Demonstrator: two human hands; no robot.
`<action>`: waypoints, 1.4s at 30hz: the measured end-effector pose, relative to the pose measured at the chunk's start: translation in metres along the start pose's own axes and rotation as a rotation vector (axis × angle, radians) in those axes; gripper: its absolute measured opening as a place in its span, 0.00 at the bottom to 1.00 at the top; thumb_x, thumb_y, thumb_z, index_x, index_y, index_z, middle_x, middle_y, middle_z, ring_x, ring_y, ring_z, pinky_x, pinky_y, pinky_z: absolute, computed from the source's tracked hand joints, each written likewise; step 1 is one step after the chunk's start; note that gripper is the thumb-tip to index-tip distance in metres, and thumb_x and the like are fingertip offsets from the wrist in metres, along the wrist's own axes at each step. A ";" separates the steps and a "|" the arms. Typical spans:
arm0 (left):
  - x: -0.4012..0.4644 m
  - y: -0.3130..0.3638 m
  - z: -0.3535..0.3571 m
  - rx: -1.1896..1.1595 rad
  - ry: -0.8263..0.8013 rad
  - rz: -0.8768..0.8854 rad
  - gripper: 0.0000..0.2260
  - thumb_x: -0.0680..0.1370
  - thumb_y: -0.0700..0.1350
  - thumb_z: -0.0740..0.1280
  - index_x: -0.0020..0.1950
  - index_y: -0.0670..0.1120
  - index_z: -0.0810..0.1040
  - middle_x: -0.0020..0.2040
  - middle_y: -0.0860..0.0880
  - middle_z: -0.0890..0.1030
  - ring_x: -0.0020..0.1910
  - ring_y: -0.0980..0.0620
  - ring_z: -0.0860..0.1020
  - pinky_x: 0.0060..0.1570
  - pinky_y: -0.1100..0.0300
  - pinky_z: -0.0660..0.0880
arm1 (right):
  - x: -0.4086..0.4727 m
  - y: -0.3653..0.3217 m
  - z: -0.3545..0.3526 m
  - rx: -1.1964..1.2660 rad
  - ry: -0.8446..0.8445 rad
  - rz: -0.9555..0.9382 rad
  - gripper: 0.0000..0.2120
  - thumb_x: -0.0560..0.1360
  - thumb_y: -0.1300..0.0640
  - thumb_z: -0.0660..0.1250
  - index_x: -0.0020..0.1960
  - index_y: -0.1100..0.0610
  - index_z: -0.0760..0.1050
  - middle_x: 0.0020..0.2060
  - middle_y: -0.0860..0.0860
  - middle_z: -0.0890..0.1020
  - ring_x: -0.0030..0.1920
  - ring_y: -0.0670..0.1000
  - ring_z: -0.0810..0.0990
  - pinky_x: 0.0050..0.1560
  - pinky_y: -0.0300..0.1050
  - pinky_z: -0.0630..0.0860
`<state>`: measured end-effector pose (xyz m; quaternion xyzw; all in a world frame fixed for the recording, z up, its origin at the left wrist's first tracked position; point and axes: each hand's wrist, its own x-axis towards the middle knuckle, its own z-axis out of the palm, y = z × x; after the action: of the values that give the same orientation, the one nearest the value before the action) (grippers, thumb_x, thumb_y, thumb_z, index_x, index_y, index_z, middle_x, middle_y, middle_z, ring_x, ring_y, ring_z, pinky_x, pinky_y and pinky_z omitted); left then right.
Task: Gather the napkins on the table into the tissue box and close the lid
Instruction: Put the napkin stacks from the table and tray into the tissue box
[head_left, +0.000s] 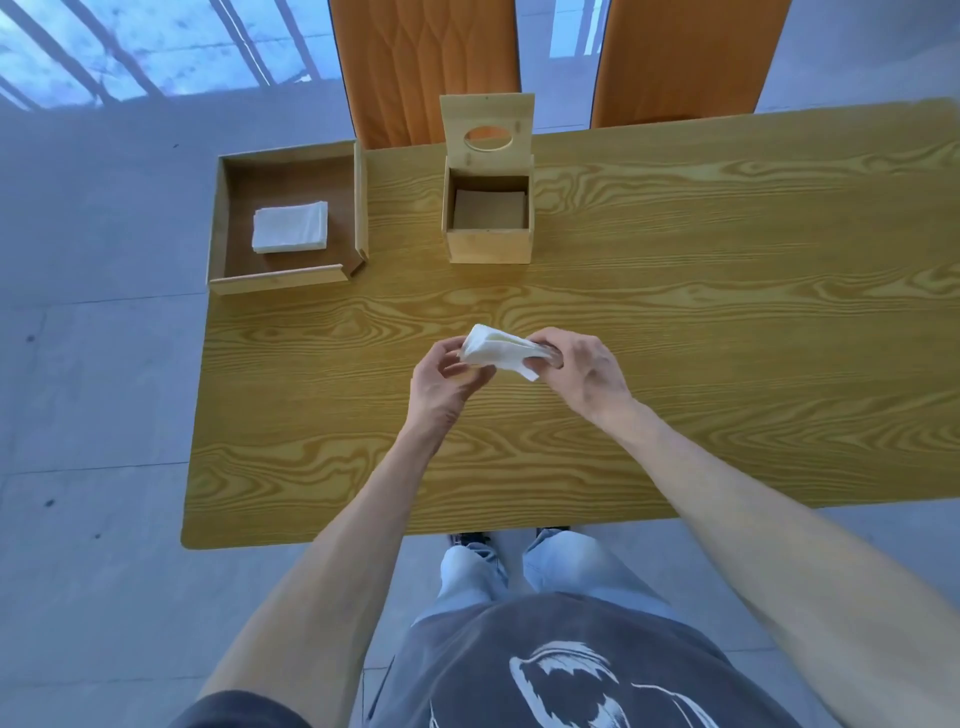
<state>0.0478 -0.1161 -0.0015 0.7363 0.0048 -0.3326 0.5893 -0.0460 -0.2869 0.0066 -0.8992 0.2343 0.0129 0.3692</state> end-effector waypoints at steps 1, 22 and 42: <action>-0.001 0.000 -0.002 0.077 0.012 0.041 0.18 0.71 0.41 0.78 0.59 0.49 0.79 0.49 0.52 0.83 0.48 0.58 0.81 0.43 0.71 0.76 | -0.001 -0.002 0.001 -0.049 0.020 -0.026 0.09 0.77 0.53 0.67 0.57 0.49 0.80 0.49 0.46 0.85 0.48 0.49 0.81 0.45 0.45 0.75; -0.008 -0.018 -0.004 0.514 0.104 0.038 0.06 0.73 0.47 0.76 0.49 0.55 0.84 0.43 0.50 0.85 0.44 0.52 0.83 0.41 0.56 0.77 | -0.006 0.019 0.010 -0.069 -0.032 -0.077 0.08 0.75 0.59 0.72 0.54 0.56 0.82 0.49 0.52 0.83 0.47 0.50 0.80 0.52 0.46 0.77; 0.052 0.126 -0.002 0.723 0.263 0.478 0.07 0.75 0.47 0.74 0.52 0.53 0.82 0.50 0.51 0.86 0.50 0.52 0.83 0.43 0.56 0.77 | 0.086 -0.045 -0.083 -0.100 0.231 -0.251 0.07 0.76 0.59 0.70 0.54 0.56 0.81 0.47 0.51 0.84 0.43 0.49 0.81 0.46 0.44 0.79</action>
<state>0.1396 -0.1733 0.0813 0.9113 -0.2067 -0.0711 0.3490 0.0371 -0.3504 0.0799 -0.9342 0.1599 -0.1249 0.2933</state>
